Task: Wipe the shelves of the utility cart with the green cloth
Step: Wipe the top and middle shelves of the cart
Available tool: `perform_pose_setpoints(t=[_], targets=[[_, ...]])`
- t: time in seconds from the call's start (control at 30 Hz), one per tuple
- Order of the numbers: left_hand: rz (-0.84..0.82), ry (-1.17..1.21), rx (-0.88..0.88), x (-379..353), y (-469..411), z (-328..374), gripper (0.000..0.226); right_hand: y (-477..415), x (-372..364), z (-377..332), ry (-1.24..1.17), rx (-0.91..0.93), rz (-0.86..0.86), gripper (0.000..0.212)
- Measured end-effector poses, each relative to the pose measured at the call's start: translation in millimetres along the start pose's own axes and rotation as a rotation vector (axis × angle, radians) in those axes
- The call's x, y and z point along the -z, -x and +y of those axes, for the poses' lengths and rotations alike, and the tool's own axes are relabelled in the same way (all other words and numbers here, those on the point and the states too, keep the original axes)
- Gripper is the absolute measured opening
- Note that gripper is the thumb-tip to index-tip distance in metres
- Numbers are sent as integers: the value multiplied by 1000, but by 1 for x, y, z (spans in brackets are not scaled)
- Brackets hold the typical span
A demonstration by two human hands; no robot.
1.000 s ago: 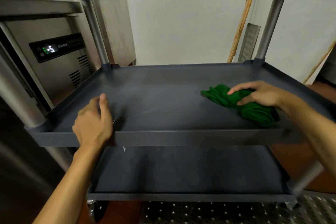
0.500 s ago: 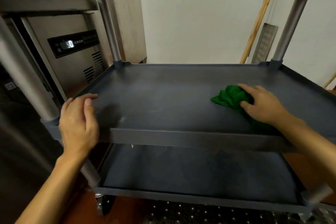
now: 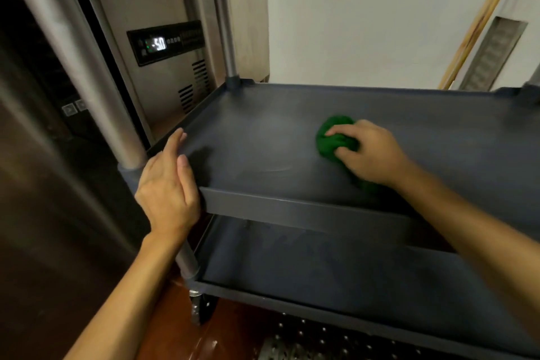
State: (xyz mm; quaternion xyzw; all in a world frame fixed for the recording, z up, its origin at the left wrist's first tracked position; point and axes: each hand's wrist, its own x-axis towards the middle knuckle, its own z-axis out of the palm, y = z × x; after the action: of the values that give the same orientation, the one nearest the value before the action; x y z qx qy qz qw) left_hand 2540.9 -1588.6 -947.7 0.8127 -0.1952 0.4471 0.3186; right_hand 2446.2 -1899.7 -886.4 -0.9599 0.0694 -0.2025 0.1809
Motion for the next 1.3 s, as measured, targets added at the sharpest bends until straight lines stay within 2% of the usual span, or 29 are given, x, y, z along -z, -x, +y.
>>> perform_pose_setpoints(t=[0.13, 0.27, 0.37, 0.63, 0.77, 1.03, 1.17, 1.3], targets=[[41, 104, 70, -3, 0, 2, 54, -24, -44, -87, -149, 222, -116, 35], [60, 137, 32, -5, 1, -2, 56, -31, -76, -168, -251, 413, -287, 29], [102, 164, 30, -8, 2, -5, 52, -30, -76, -184, -287, 403, -375, 32], [39, -62, -71, -10, 5, -13, 48, -12, -54, -156, -426, 343, -295, 22], [1, -86, -39, -6, 4, -10, 45, 1, -39, -118, -497, 251, -275, 20], [-123, -158, -24, -1, -1, -11, 53, 43, 20, -29, -363, 140, -183, 22], [-189, -172, -36, 6, -3, -8, 57, 65, 42, 1, -334, 51, -94, 22], [-302, -177, -21, 10, -9, -7, 57, 76, 37, 6, -317, 103, 94, 25]])
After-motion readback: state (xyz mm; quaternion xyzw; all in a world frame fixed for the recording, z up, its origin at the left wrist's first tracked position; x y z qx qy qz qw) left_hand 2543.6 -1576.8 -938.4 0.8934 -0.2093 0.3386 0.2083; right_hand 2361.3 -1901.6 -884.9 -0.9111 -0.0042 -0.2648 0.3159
